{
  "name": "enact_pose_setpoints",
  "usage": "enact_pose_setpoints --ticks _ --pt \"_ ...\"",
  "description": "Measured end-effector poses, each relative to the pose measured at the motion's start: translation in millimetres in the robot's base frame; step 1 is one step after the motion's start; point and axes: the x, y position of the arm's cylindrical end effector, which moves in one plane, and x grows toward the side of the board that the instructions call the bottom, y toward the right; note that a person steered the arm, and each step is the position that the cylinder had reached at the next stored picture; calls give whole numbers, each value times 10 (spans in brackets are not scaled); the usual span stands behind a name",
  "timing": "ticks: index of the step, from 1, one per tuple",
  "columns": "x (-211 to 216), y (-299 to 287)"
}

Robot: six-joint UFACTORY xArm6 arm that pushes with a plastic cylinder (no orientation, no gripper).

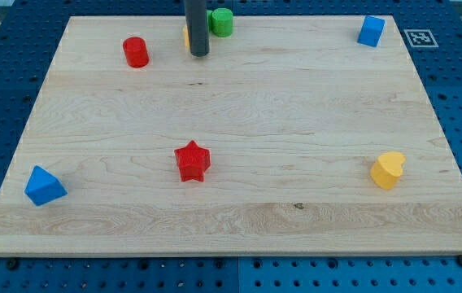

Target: Push the yellow heart to the right of the yellow hexagon

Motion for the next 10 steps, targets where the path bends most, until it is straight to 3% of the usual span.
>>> enact_pose_setpoints --ticks 1,4,5,6,10 --pt "495 549" --pt "2644 1882" --pt "3095 2528" --pt "3034 3020" --pt "2270 2334"
